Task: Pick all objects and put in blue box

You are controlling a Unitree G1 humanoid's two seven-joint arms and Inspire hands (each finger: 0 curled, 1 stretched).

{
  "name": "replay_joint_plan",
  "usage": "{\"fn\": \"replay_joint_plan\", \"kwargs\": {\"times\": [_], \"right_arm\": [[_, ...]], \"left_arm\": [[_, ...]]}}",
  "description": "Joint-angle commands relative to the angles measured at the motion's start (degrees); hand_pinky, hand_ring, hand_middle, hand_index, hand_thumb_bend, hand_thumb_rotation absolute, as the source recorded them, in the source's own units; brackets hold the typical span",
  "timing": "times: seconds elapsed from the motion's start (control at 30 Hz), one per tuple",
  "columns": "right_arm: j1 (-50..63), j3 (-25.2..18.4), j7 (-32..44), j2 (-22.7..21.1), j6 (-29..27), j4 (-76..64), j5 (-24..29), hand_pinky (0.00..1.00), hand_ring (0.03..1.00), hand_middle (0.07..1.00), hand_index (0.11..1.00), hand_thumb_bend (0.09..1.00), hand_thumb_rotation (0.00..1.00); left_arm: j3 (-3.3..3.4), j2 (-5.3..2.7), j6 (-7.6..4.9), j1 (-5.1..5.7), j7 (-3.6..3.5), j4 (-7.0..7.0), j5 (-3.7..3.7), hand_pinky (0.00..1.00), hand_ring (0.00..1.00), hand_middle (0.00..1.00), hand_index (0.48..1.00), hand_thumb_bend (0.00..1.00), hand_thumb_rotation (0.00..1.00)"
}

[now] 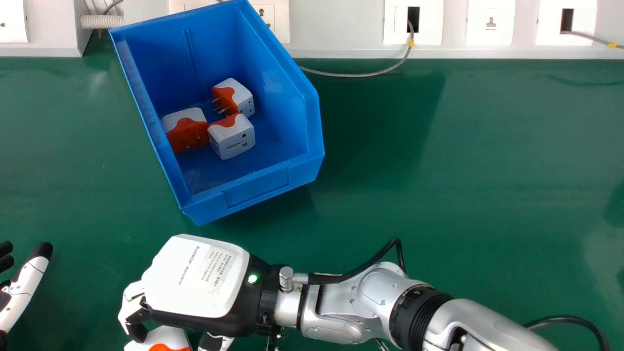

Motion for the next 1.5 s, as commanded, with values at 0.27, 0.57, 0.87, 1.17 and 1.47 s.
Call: {"fn": "replay_joint_plan", "kwargs": {"times": [0.27, 0.57, 0.87, 1.17, 1.47], "right_arm": [[-1.70, -0.87, -0.36, 1.14, -0.22, -1.73, 0.00, 0.51, 0.668, 0.729, 0.715, 0.838, 0.11], [-0.03, 1.02, -1.88, 2.01, 0.56, -3.95, -1.99, 0.53, 0.707, 0.782, 0.755, 0.834, 0.15], [0.72, 2.82, -1.77, 2.25, -0.80, -5.96, -3.56, 0.50, 0.706, 0.800, 0.789, 0.786, 0.00], [1.29, 3.54, 2.10, 2.44, 1.46, -4.70, -4.27, 0.51, 0.702, 0.775, 0.783, 0.783, 0.02], [0.71, 0.77, 8.78, 2.80, 4.12, -3.80, -1.11, 0.54, 0.718, 0.799, 0.808, 0.942, 0.17]], "left_arm": [[-1.20, -2.13, 3.07, 2.08, -1.16, 1.56, 0.66, 0.66, 0.71, 0.72, 0.736, 0.81, 0.31], [-0.15, -2.68, 3.02, 2.12, -3.31, 1.15, -0.87, 0.65, 0.72, 0.73, 0.748, 0.81, 0.28], [0.77, -3.02, 3.28, 1.79, -4.54, 0.95, -2.11, 0.64, 0.71, 0.72, 0.735, 0.81, 0.23], [-0.41, -2.47, 2.67, 2.29, -2.50, 1.02, -0.08, 0.67, 0.72, 0.72, 0.735, 0.79, 0.26], [-0.88, -2.05, 2.60, 2.59, -2.01, 1.22, 0.16, 0.66, 0.71, 0.72, 0.737, 0.81, 0.29]]}}
